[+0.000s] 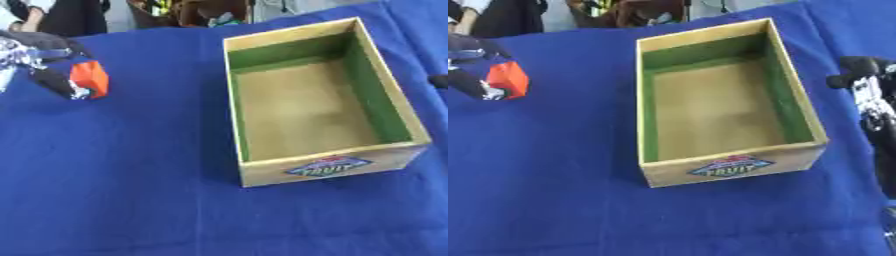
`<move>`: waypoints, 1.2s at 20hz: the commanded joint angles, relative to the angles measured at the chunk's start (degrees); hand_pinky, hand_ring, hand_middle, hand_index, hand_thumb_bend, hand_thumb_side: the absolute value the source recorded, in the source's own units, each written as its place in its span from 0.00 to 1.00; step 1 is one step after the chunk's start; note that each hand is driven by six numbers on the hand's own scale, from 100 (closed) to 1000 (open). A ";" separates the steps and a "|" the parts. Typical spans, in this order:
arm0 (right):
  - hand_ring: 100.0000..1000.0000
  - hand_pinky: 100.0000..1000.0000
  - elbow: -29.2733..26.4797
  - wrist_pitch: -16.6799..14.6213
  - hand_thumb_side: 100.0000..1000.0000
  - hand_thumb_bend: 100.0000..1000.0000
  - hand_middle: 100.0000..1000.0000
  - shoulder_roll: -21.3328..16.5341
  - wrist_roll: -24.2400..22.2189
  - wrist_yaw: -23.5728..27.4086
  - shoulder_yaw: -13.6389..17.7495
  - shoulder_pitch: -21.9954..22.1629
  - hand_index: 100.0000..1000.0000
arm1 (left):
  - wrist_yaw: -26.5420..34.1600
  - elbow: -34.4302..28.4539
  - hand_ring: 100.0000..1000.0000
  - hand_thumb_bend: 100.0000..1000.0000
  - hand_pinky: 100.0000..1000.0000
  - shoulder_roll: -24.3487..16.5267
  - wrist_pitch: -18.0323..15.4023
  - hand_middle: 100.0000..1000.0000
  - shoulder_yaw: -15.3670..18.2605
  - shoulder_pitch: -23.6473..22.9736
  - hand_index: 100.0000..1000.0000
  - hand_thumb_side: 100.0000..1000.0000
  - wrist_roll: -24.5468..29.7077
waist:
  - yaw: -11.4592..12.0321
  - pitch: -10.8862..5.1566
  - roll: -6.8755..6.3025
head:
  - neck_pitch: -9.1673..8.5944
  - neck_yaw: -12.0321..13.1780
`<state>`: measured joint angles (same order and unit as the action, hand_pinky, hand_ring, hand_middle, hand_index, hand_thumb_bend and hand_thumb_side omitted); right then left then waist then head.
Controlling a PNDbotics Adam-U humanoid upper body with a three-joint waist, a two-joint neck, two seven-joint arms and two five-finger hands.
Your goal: Pick up objects on the table and place them in the box.
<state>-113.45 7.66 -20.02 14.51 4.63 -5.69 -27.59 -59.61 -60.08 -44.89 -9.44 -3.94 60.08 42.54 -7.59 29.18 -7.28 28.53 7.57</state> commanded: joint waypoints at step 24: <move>0.71 0.93 -1.14 0.11 0.56 0.00 0.48 -1.15 -0.29 0.79 -0.02 -0.79 0.70 | 0.03 2.08 0.77 0.20 0.75 -0.38 -0.28 0.66 0.90 1.65 0.94 0.40 -4.44 | -0.82 -0.21 -0.04 | -1.37 0.40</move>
<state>-113.45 7.77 -20.09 14.26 5.13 -6.00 -27.76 -59.47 -57.91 -43.82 -9.80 -3.63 60.73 38.41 -8.41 30.19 -7.51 27.95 7.75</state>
